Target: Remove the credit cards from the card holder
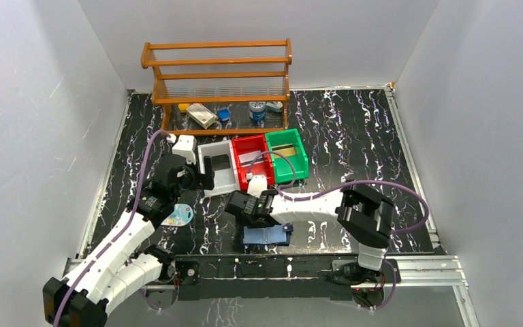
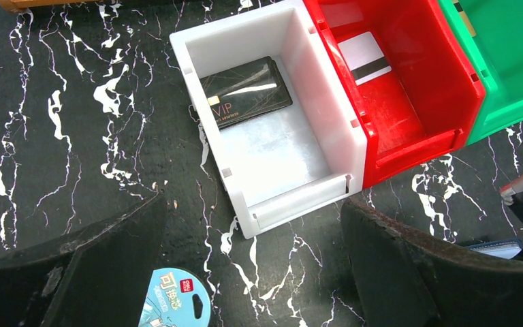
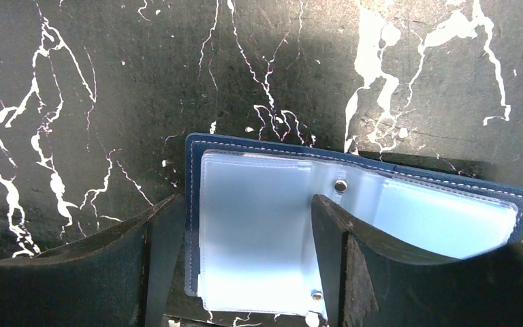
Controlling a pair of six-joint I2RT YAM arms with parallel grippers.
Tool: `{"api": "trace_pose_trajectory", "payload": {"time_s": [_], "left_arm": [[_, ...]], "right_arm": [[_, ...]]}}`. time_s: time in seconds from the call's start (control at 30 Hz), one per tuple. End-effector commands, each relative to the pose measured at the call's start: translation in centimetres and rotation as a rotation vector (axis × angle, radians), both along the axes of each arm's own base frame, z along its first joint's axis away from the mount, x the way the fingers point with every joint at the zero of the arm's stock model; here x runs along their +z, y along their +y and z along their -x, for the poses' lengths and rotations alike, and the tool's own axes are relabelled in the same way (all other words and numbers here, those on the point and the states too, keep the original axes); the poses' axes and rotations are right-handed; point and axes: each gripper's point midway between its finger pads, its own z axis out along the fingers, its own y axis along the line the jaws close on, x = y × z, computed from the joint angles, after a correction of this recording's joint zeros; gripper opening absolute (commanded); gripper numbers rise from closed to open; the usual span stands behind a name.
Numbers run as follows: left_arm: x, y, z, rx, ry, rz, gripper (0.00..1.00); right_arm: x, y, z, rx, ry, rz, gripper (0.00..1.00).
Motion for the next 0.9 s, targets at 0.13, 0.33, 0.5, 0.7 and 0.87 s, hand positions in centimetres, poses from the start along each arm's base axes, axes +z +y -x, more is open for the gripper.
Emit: {"api": "trace_pose_trajectory", "payload": {"time_s": [0.13, 0.33, 0.5, 0.7, 0.87], "left_arm": [[0.9, 0.1, -0.3, 0.007, -0.021, 0.008, 0.98], [0.9, 0.1, -0.3, 0.009, -0.022, 0.007, 0.98], [0.9, 0.1, -0.3, 0.007, -0.023, 0.007, 0.98], [0.8, 0.1, -0.3, 0.008, -0.020, 0.005, 0.98], [0.8, 0.1, -0.2, 0.008, -0.020, 0.005, 0.98]], "right_arm": [[0.4, -1.2, 0.3, 0.026, -0.028, 0.118, 0.77], [3.0, -0.7, -0.2, 0.021, -0.083, 0.073, 0.78], [2.3, -1.3, 0.1, 0.007, -0.073, 0.063, 0.79], [-0.3, -1.2, 1.1, 0.027, -0.010, 0.095, 0.79], [-2.6, -1.6, 2.0, 0.035, 0.047, 0.136, 0.78]]}}
